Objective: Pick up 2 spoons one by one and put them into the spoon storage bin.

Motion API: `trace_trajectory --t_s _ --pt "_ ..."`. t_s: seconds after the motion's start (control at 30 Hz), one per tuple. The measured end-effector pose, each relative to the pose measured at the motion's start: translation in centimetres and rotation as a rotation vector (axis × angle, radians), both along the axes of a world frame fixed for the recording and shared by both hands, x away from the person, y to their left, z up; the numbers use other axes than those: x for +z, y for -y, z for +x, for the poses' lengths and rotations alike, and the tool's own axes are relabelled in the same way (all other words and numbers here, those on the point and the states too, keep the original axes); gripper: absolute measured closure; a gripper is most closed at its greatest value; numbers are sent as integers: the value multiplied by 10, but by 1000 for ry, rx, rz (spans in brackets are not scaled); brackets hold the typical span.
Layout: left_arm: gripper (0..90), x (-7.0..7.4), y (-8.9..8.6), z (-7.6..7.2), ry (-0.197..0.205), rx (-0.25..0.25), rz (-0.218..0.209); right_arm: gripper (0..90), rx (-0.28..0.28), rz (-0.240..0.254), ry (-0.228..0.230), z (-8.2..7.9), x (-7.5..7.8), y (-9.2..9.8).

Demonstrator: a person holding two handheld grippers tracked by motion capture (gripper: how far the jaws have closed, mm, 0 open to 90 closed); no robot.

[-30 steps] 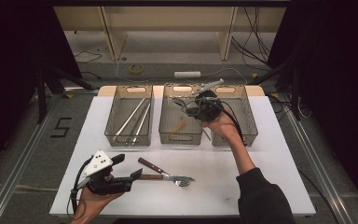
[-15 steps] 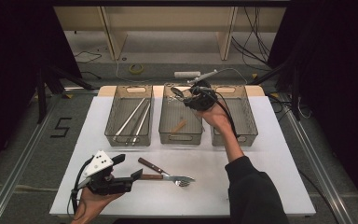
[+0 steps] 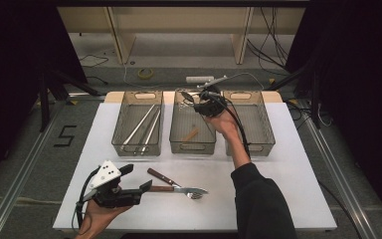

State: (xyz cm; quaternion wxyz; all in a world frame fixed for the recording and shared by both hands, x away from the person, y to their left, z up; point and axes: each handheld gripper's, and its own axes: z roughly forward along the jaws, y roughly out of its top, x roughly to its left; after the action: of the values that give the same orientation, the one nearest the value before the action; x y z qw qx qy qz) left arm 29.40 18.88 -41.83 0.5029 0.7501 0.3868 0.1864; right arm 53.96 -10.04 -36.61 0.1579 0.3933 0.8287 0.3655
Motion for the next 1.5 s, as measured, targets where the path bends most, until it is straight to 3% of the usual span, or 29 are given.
trace_trajectory --t_s 0.67,0.83,1.1,1.27,1.5 --pt "163 0 0 0 6 2 16 891 -22 -44 -39 2 -32 -5" --pt "163 -1 2 1 3 0 16 786 -19 -42 -51 0 -34 -5" --pt "162 -4 3 3 -25 -23 40 636 43 2 -40 -13 -18 5" --pt "162 -6 7 6 -47 -34 45 494 95 40 -43 -30 -11 14" --pt "162 -7 8 11 -84 -49 48 408 115 61 -18 -64 -7 33"
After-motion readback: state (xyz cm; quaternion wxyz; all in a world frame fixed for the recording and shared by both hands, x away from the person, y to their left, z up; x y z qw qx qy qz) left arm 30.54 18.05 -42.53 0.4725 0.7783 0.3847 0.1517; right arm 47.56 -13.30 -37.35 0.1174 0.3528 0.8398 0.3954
